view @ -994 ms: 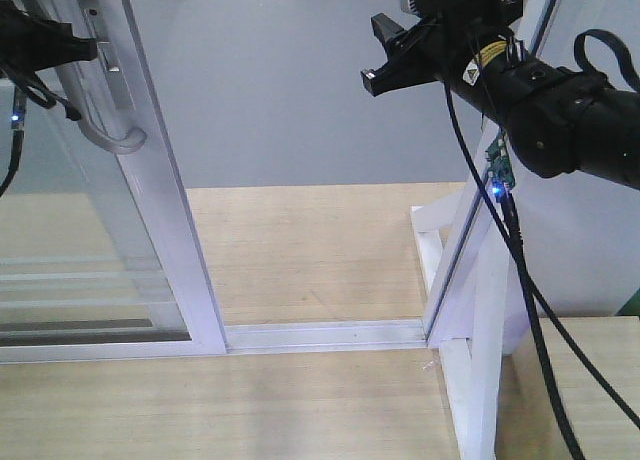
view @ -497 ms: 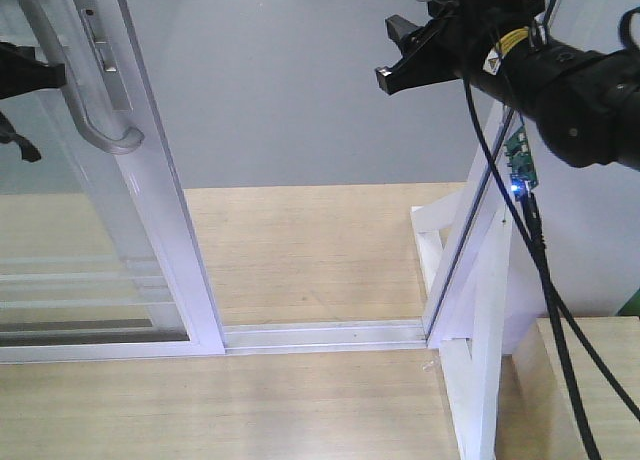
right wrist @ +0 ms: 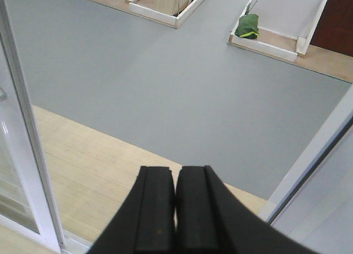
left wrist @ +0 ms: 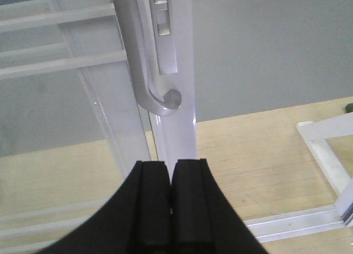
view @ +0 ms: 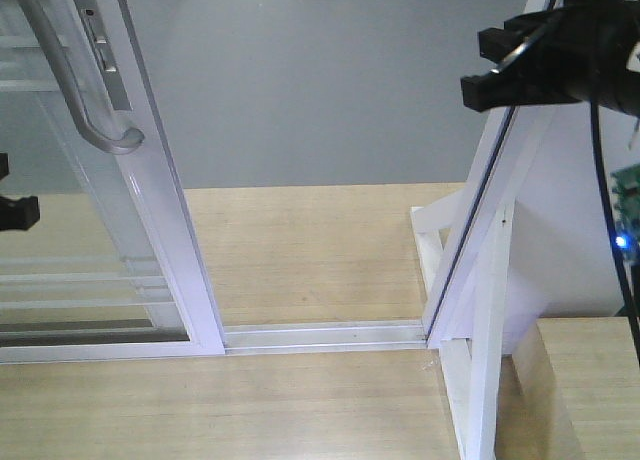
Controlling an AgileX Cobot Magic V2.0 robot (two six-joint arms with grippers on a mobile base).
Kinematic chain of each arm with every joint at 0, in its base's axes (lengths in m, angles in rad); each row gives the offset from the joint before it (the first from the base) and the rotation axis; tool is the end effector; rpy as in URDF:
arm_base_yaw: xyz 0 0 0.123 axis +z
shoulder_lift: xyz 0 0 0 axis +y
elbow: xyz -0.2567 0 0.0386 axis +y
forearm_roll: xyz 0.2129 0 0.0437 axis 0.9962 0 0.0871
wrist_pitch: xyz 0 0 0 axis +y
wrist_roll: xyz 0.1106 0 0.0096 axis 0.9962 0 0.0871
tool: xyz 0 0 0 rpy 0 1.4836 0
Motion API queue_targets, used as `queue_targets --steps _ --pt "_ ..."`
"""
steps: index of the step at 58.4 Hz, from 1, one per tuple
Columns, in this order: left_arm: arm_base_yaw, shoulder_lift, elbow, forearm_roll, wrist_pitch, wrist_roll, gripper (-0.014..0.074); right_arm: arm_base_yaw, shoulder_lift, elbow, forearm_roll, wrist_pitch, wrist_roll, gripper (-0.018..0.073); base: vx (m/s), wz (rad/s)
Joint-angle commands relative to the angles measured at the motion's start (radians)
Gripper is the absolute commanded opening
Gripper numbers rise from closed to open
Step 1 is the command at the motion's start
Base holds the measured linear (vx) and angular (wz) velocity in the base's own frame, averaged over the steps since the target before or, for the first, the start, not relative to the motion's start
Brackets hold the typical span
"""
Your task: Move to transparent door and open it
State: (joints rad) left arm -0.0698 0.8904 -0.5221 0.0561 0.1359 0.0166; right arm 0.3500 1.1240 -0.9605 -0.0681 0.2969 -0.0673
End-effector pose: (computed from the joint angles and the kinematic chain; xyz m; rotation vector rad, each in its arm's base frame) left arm 0.1840 -0.0120 0.2659 0.1361 1.9829 0.0091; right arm 0.2304 0.0817 0.3392 -0.4518 1.8921 0.1250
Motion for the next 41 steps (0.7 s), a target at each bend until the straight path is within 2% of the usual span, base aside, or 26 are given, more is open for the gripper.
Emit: queue_targets --steps 1,4,6,24,31,41 --pt "-0.013 -0.105 0.025 -0.077 -0.058 -0.009 -0.001 -0.001 -0.126 0.078 0.0 -0.126 0.004 0.0029 0.0 0.0" --pt "-0.013 -0.162 0.05 -0.125 -0.036 -0.004 -0.0009 -0.001 -0.197 0.15 0.001 -0.149 0.006 -0.0015 0.0 0.0" --pt "-0.013 -0.194 0.063 -0.14 -0.015 0.0 -0.0009 -0.001 -0.242 0.192 0.001 -0.157 0.012 -0.0013 0.0 0.0" --pt "-0.013 -0.488 0.146 -0.15 0.221 0.05 -0.0008 -0.002 -0.66 0.553 0.0 -0.161 0.041 -0.0006 0.0 0.0" --pt "-0.013 -0.579 0.153 -0.194 0.236 0.054 -0.0008 -0.002 -0.761 0.646 -0.001 -0.18 0.041 -0.0006 0.0 0.0" --pt "-0.013 -0.616 0.153 -0.205 0.223 0.055 -0.0007 -0.002 -0.797 0.69 0.0 -0.255 0.034 -0.0006 0.0 0.0"
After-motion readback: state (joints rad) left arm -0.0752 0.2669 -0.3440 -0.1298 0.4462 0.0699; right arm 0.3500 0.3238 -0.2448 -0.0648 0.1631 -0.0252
